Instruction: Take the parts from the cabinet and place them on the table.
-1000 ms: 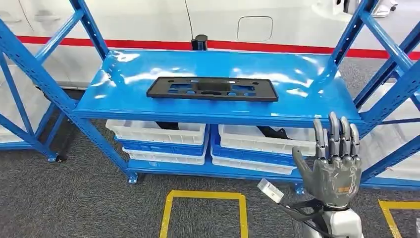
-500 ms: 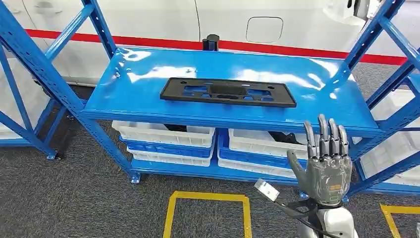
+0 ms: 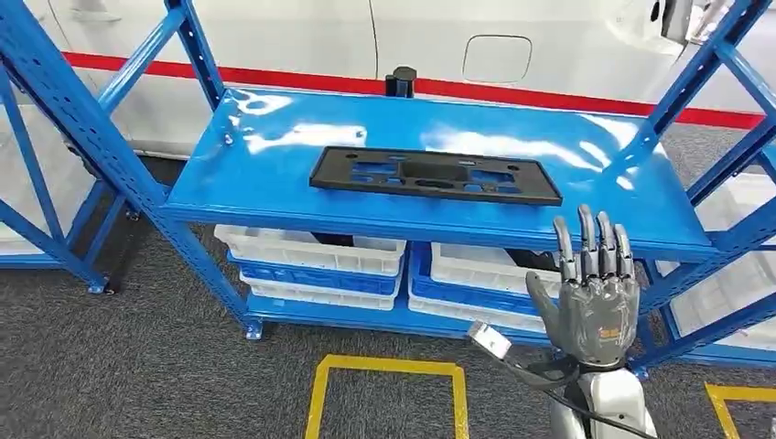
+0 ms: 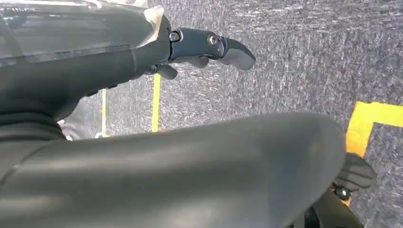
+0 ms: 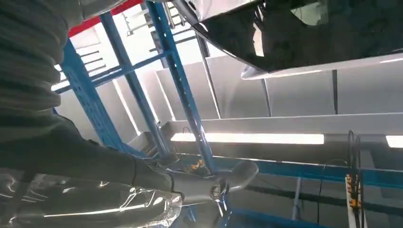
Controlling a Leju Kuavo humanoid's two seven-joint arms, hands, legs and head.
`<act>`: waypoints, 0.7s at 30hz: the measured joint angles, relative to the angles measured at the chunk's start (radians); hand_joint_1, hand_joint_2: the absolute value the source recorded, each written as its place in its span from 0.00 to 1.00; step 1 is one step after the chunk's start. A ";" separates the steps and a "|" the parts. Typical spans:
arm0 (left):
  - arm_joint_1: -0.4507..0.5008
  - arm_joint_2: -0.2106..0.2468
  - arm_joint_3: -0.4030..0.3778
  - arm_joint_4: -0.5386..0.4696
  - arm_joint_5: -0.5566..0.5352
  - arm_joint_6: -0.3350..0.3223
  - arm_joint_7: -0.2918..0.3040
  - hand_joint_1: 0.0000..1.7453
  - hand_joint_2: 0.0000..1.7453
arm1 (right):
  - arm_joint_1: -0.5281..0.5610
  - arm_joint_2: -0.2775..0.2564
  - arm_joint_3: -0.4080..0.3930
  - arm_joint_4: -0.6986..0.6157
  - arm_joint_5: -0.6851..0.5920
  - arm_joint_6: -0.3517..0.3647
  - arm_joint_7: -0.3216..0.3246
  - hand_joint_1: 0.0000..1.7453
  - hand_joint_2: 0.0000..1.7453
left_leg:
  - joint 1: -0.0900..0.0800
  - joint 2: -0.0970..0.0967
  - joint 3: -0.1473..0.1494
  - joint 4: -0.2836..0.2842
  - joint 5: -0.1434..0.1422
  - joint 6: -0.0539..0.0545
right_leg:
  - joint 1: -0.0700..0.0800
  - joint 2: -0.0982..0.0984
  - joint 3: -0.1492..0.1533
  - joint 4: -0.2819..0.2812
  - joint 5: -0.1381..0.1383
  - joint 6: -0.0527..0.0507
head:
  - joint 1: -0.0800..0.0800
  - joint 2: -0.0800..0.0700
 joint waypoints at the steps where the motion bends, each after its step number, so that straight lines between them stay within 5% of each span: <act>1: 0.001 0.000 0.000 0.000 0.000 0.000 0.002 0.00 0.00 | 0.001 0.000 0.000 0.003 0.000 0.000 0.000 0.00 1.00 | -0.002 -0.003 0.004 0.000 -0.004 0.000 | 0.002 0.000 -0.032 0.036 0.003 0.003 | 0.000 0.000; 3: 0.001 0.000 0.000 0.000 0.000 0.000 0.002 0.00 0.00 | 0.002 0.000 -0.003 0.008 0.000 0.000 -0.003 0.00 1.00 | -0.002 -0.009 0.020 0.000 -0.016 -0.006 | 0.002 0.000 -0.009 -0.052 0.067 0.019 | 0.000 0.000; 5: 0.001 0.000 0.000 0.000 0.000 0.000 0.002 0.00 0.00 | 0.002 0.000 -0.005 0.008 0.000 0.000 -0.010 0.00 1.00 | -0.001 -0.013 0.041 0.001 -0.032 -0.016 | 0.001 -0.001 0.070 -0.244 0.159 0.033 | 0.000 0.000; 7: 0.000 0.001 0.000 0.000 0.000 0.000 0.002 0.00 0.00 | 0.003 0.002 -0.007 0.011 -0.001 0.000 -0.012 0.00 1.00 | -0.008 -0.015 0.041 0.005 -0.052 -0.031 | 0.007 0.002 0.094 -0.274 0.158 0.000 | 0.001 0.000; 11: -0.001 0.001 0.000 0.000 0.000 0.000 0.002 0.00 0.00 | 0.002 0.003 -0.013 0.011 -0.001 0.000 -0.014 0.00 1.00 | 0.000 -0.013 0.049 -0.002 -0.062 -0.045 | 0.016 0.004 0.096 -0.274 0.147 -0.022 | 0.002 0.000; 12: -0.002 0.002 0.000 0.000 0.000 0.000 0.002 0.00 0.00 | 0.002 0.005 -0.014 0.011 -0.001 0.000 -0.014 0.00 1.00 | 0.005 -0.011 0.052 0.005 -0.069 -0.052 | 0.003 0.006 0.106 -0.276 0.144 -0.031 | 0.000 0.000; 13: -0.004 0.002 0.000 0.000 0.000 0.000 0.001 0.00 0.00 | 0.001 0.006 -0.014 0.011 -0.001 -0.001 -0.014 0.00 1.00 | 0.005 -0.007 0.036 0.049 -0.083 -0.060 | 0.004 0.004 0.116 -0.276 0.136 -0.044 | -0.003 0.000; 14: -0.005 0.002 0.000 0.000 0.000 0.000 0.000 0.00 0.00 | 0.002 0.008 -0.014 0.011 -0.001 -0.001 -0.017 0.00 1.00 | 0.007 -0.005 -0.015 0.137 -0.117 -0.068 | 0.004 0.002 0.126 -0.276 0.128 -0.054 | -0.004 0.000; 16: -0.002 0.001 -0.001 0.000 0.000 0.000 -0.001 0.00 0.00 | 0.003 0.013 -0.014 0.011 0.000 -0.001 -0.022 0.00 1.00 | 0.014 -0.003 -0.124 0.300 -0.166 -0.076 | 0.005 0.002 0.139 -0.276 0.112 -0.057 | -0.003 0.000; 17: 0.000 0.001 -0.003 0.000 0.000 0.000 -0.001 0.00 0.00 | 0.004 0.013 -0.015 0.011 0.000 -0.001 -0.023 0.00 1.00 | 0.015 -0.003 -0.169 0.347 -0.162 -0.078 | 0.005 0.002 0.148 -0.276 0.104 -0.056 | -0.003 0.000; 18: 0.001 0.001 -0.005 0.000 0.000 -0.001 -0.002 0.00 0.00 | 0.005 0.016 -0.016 0.011 0.000 -0.001 -0.024 0.00 1.00 | 0.016 -0.003 -0.187 0.339 -0.129 -0.078 | 0.004 0.004 0.161 -0.276 0.094 -0.055 | -0.004 0.000; 21: 0.001 0.003 -0.009 0.000 0.000 -0.001 -0.004 0.00 0.00 | 0.004 0.026 -0.018 0.011 0.000 -0.001 -0.024 0.00 1.00 | 0.020 0.001 -0.121 0.103 0.060 -0.071 | 0.001 0.008 0.212 -0.278 0.058 -0.046 | -0.004 0.000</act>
